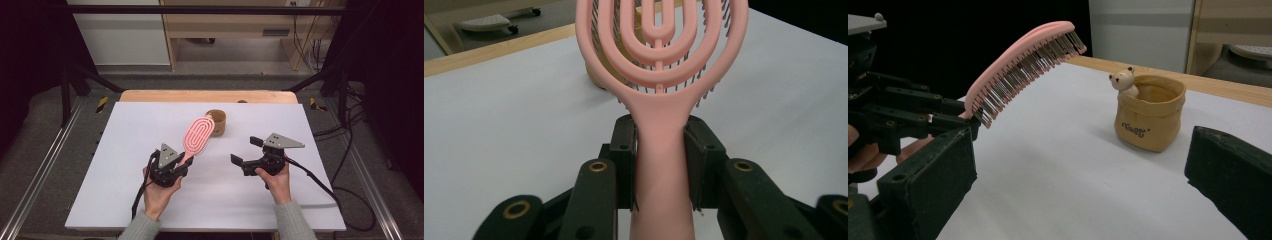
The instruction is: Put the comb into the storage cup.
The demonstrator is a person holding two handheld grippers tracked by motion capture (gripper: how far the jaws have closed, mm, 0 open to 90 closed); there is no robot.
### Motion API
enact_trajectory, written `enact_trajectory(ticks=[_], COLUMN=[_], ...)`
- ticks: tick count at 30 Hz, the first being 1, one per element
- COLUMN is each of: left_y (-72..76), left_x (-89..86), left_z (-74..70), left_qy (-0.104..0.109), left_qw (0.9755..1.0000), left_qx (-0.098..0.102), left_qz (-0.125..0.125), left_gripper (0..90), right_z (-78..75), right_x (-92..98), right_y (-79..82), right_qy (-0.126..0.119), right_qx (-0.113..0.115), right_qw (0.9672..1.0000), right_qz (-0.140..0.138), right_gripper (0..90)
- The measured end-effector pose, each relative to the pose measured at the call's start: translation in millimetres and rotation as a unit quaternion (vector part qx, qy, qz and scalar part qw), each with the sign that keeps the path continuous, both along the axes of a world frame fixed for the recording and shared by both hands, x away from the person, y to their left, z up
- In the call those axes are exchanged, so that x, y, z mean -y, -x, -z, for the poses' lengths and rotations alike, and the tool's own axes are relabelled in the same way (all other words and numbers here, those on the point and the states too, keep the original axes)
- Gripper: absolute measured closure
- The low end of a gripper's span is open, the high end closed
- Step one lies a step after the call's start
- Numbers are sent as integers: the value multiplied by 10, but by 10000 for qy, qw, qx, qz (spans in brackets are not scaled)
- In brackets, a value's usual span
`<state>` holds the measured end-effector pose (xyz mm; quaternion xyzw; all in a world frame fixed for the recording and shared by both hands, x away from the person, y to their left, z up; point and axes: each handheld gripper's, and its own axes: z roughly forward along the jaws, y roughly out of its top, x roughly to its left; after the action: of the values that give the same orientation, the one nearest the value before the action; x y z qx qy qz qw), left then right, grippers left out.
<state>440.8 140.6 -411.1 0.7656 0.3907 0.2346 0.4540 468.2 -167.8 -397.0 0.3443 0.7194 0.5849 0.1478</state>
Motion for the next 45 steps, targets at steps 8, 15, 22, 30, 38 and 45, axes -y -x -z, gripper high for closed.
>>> enact_trajectory(ticks=[8, 15, 22, 30, 38, 45], left_y=[31, 53, 63, 77, 89, 106], left_x=[1, 18, 44, 71, 109, 167], left_z=[82, 172, 244, 272, 295, 301], left_qy=[99, 137, 196, 211, 182, 147], left_qw=[9999, 9999, 9998, 9998, 9998, 9998], left_qx=[25, 21, -6, 35, 67, 105], left_qz=[-62, -66, -77, -57, -65, -30], left_gripper=[690, 691, 691, 691, 691, 691], right_z=[-14, 3, 7, 44, 57, 65], right_x=[-153, -235, -297, -388, -404, -434], right_y=[-32, -50, -59, -92, -118, -139], right_qy=[-23, -20, -10, -18, -125, -136], right_qx=[-87, -138, -159, -242, -330, -374], right_qw=[9999, 9998, 9997, 9996, 9993, 9992], right_qz=[-135, -153, -172, -169, -85, -28], right_gripper=[6, 7, 7, 10, 13, 17])
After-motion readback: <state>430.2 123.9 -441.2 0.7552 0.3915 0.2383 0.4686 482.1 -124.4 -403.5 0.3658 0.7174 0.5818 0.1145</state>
